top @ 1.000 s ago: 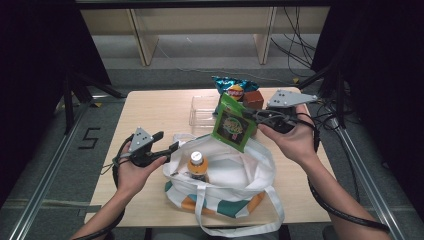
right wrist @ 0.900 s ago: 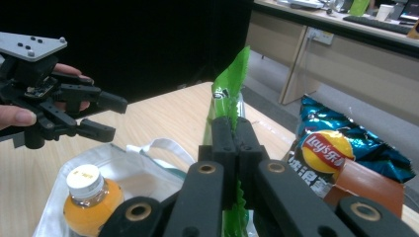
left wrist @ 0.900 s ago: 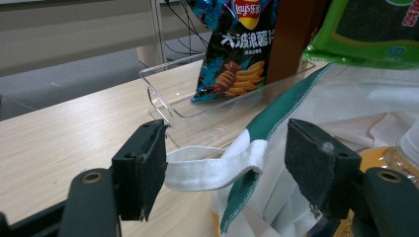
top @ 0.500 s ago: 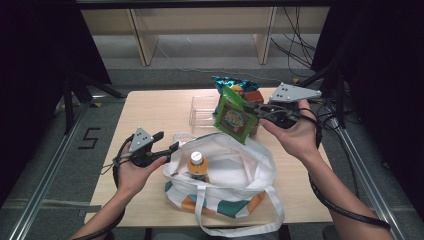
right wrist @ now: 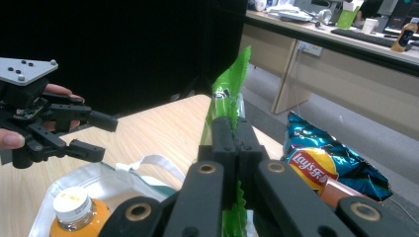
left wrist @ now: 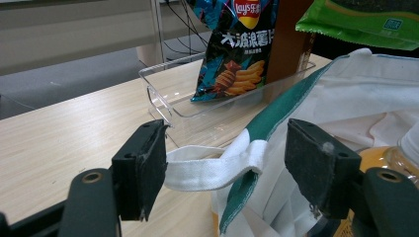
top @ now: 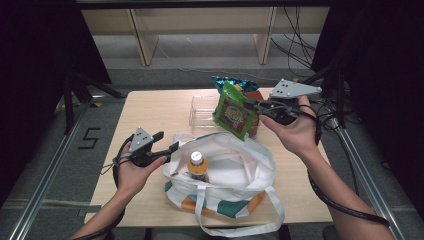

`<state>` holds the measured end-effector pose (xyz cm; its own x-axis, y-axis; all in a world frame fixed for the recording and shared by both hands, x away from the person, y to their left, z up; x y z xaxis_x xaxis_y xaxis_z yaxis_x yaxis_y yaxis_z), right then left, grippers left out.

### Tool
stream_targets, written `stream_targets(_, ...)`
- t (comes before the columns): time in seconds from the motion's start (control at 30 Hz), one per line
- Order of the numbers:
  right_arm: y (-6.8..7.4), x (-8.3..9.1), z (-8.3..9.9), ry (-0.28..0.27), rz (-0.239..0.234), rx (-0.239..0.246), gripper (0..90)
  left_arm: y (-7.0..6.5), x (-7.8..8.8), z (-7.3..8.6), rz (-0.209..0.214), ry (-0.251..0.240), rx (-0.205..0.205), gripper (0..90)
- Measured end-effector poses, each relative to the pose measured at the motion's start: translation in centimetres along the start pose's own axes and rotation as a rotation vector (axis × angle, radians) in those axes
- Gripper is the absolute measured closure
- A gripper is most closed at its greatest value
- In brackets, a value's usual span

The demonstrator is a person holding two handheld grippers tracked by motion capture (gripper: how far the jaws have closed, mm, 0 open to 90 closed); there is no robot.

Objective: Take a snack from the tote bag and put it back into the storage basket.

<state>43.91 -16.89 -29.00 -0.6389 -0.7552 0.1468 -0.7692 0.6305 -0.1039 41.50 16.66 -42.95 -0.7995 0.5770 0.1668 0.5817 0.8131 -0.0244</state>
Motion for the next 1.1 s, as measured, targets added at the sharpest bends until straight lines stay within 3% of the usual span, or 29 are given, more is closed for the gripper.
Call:
stream_targets(0.63, -0.7, -0.7, -0.3, -0.018, 0.024, -0.034, 90.0, 0.1, 0.0, -0.1, -0.001, -0.007, -0.002, 32.2)
stream_targets(0.67, -1.0, -0.7, -0.4, -0.029, 0.027, 0.002, 90.0, 0.1, 0.0, -0.1, 0.000, -0.008, -0.004, 32.2)
stream_targets(0.7, -0.9, -0.7, -0.4, -0.026, 0.033, -0.025, 90.0, 0.1, 0.0, -0.1, 0.000, -0.007, -0.004, 32.2)
stream_targets(0.93, -1.3, -1.1, -0.4, -0.033, 0.048, -0.011, 90.0, 0.1, 0.0, -0.1, 0.000, -0.008, -0.003, 32.2)
stream_targets(1.1, -1.4, -1.5, -0.3, -0.031, 0.049, -0.026, 90.0, 0.1, 0.0, -0.1, 0.000, -0.009, -0.002, 32.2)
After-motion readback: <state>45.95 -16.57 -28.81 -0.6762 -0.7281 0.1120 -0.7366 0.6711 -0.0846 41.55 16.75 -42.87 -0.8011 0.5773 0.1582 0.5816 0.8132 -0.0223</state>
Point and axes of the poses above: each handheld gripper's, and its own axes: x roughly backward along the jaws, z roughly out of its underside, y roughly to its left, the point moved 3 cm from there along -x, roughly forward along the jaws, and after that the axes turned 9 degrees about -y, right-handed, at the moved point
